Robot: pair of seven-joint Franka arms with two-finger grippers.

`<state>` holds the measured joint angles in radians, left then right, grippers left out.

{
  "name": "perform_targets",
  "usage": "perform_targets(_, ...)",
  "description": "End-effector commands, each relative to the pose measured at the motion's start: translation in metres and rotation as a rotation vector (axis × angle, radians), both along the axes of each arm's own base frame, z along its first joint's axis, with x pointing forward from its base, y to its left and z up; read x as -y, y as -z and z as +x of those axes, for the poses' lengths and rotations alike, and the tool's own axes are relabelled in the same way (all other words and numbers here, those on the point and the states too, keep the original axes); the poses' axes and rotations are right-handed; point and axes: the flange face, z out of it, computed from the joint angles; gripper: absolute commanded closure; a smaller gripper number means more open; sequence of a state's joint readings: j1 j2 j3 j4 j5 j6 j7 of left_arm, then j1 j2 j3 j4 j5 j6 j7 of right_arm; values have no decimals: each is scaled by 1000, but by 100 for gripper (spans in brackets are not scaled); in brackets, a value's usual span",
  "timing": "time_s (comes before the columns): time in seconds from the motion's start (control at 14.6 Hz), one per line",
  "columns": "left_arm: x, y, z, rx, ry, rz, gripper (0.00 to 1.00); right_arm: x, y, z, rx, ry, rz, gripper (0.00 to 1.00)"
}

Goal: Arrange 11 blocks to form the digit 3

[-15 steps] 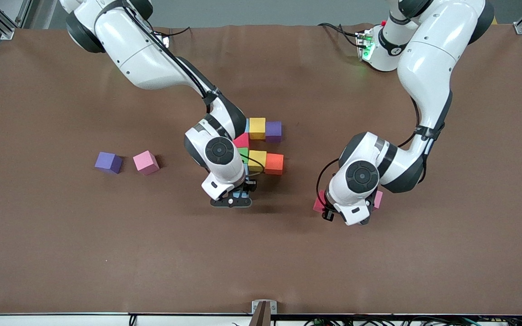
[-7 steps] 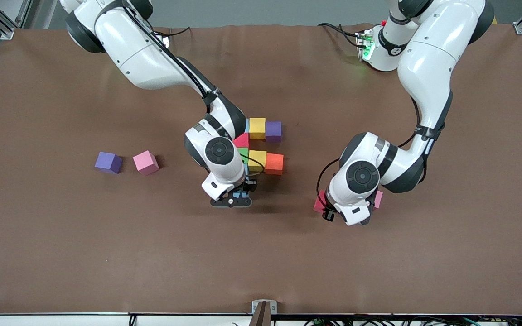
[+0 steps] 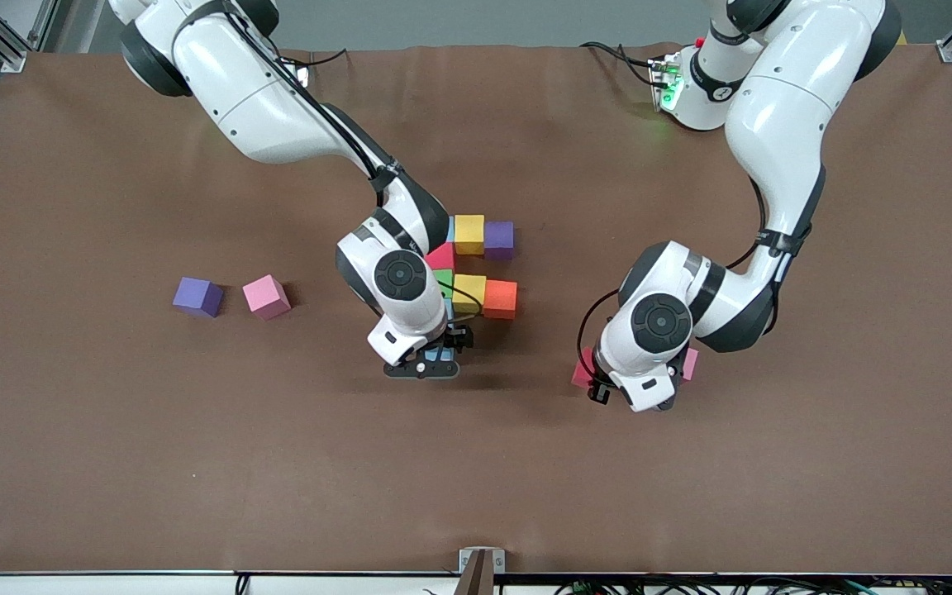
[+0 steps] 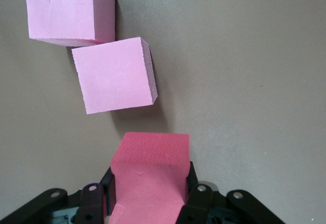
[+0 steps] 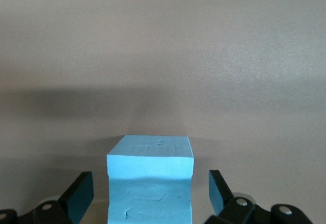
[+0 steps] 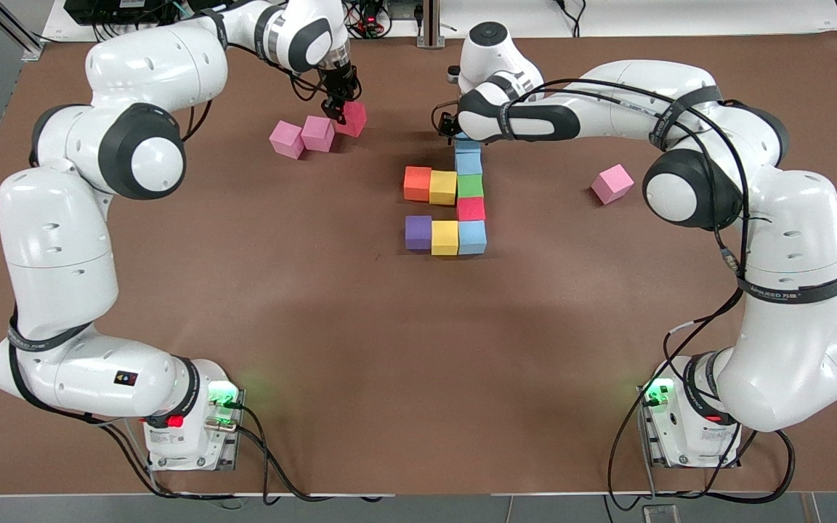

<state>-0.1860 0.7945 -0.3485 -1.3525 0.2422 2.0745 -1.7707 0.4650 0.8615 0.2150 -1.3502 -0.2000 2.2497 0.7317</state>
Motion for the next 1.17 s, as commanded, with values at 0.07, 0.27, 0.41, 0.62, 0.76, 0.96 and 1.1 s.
perform_targets(0.07, -1, -4, -1, -10, -7, 0, 70, 2, -15, -1, 9, -4, 3, 0)
perform_targets(0.27, 1, -5, -2, -10, -7, -3, 70, -3, -29, 2, 14, -3, 28, 0)
perform_targets(0.41, 9, -2, -5, -14, -3, -4, 70, 10, -44, 13, 16, 16, 30, 0)
perform_targets(0.62, 24, -3, -12, -13, -69, 2, 70, 61, -95, 37, -26, -29, 49, 0)
perform_targets(0.76, 41, 0, -21, -11, -95, 1, 70, 119, -128, 53, -88, -34, 49, 0)
perform_targets(0.96, 60, 3, -25, 8, -184, -19, 70, 200, -167, 63, -168, -16, -2, 0)
perform_targets(1.1, 70, 3, -23, 52, -267, -66, 70, 254, -187, 73, -167, 45, -15, 0)
